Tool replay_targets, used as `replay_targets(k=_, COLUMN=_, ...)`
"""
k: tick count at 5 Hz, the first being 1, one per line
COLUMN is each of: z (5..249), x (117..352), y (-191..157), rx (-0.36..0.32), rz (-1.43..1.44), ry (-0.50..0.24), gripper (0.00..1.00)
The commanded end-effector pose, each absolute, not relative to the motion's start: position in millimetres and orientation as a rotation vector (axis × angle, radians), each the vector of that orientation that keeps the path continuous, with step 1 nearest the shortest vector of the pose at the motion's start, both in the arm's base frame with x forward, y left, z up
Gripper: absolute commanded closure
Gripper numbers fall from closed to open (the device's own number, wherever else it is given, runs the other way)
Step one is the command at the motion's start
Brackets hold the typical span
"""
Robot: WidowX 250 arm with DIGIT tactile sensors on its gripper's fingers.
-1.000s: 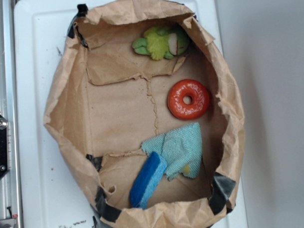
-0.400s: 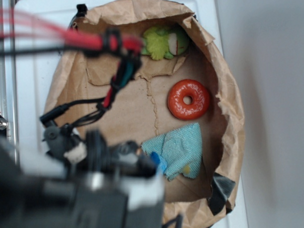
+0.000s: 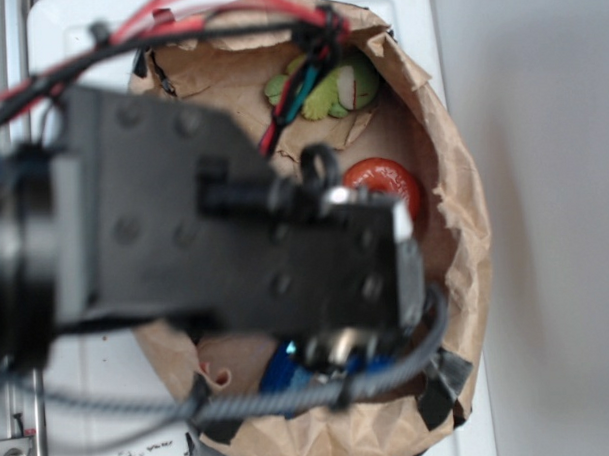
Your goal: Grab the blue sponge.
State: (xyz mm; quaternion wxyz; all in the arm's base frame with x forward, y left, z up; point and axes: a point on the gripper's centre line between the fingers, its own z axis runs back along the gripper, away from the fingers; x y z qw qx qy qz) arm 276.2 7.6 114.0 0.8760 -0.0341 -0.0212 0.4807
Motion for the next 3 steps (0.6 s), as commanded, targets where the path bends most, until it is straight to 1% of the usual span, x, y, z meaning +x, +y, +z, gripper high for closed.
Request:
replay_targets(k=1, z=101, x=289, y=9, rx=-0.093, rz=0.848, ry=-0.078, gripper=0.0)
replay_targets(k=2, z=81, x=288, y=-18, rx=-0.086, rz=0.698, ry=-0.082, gripper=0.0)
replay_targets(k=3, z=69, x=285, y=-44, rx=-0.112, rz=0.637, ry=-0.071, gripper=0.0)
